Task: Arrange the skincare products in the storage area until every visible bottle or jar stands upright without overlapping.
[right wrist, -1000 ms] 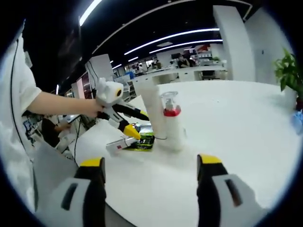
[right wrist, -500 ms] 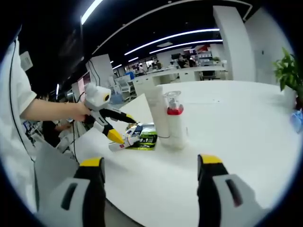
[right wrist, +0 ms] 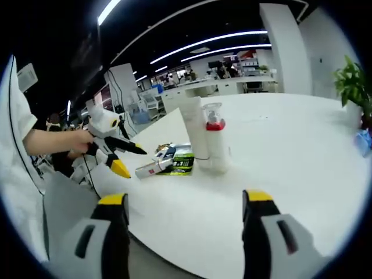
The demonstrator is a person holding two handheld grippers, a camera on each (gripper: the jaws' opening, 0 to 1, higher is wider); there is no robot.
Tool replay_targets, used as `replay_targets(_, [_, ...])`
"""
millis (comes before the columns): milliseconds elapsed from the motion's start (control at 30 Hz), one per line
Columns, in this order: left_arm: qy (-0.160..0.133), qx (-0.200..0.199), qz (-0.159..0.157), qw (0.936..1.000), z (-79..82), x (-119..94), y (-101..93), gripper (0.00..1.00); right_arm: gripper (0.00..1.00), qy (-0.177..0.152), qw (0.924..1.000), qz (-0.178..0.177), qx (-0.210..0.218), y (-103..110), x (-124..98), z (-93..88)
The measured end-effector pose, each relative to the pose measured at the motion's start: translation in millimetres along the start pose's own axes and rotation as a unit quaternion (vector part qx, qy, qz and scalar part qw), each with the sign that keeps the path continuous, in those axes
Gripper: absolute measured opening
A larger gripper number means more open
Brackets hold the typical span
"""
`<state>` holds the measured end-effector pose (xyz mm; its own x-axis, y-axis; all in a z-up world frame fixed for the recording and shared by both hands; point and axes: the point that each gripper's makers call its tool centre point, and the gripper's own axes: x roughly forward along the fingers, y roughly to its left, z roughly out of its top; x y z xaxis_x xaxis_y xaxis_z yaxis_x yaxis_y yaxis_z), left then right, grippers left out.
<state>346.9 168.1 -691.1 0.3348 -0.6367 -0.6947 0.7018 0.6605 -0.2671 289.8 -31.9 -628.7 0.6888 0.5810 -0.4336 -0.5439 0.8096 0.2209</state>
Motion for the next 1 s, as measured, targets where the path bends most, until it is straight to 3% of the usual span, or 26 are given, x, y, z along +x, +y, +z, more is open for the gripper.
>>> replay_targets(600, [0.005, -0.062, 0.009, 0.9980, -46.2, -21.7, -25.0, 0.97, 0.81, 0.004, 1.0000, 0.004, -0.001, 12.8, -12.6, -7.9])
replay_targets(1000, [-0.028, -0.104, 0.041, 0.9933, -52.8, -44.6, -33.1, 0.97, 0.81, 0.008, 1.0000, -0.002, 0.003, 16.7, -17.6, -14.1])
